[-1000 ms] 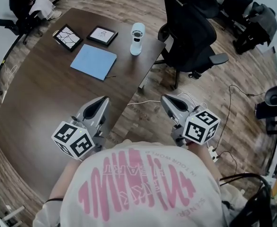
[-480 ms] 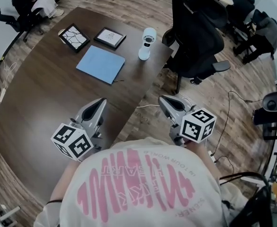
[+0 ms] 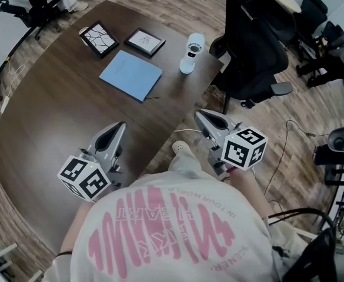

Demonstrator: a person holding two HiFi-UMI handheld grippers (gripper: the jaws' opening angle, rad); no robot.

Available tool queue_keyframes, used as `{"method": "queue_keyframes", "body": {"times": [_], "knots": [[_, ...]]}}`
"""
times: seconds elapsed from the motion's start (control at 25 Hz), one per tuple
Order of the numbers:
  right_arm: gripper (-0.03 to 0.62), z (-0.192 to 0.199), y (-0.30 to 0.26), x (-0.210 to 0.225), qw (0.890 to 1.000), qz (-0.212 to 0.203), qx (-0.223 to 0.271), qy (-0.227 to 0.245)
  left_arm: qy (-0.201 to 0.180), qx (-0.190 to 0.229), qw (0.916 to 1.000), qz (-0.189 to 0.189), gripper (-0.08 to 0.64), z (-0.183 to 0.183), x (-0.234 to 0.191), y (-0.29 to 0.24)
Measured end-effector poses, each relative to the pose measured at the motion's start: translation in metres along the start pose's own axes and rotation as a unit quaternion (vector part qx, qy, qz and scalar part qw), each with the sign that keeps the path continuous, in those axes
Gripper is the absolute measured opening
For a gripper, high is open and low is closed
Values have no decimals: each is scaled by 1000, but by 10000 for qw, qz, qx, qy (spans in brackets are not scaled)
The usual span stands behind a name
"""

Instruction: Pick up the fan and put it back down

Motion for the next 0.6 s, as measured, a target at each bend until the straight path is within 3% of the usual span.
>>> {"method": "queue_keyframes", "body": {"times": [0.16,0.32,0.6], "knots": [[6,-10,-25,11,9995,-283,-9,-116,-57,262,9980,-567,18,-5,-8,12],[6,-22,-40,15,9989,-444,-95,115,176,309,9952,-911,18,-3,-9,17],[6,-28,-59,56,9960,-534,-664,256,399,528,9870,-1467,19,5,-6,2]]}}
Point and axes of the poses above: the fingertips, and each gripper's own axes: y backward along the fingers, x to its right, z out of its underside, the point moved 7 cm from there along y, backward along the fingers, and after that the axes turned 3 degrees about x, right-handed, at the moved point
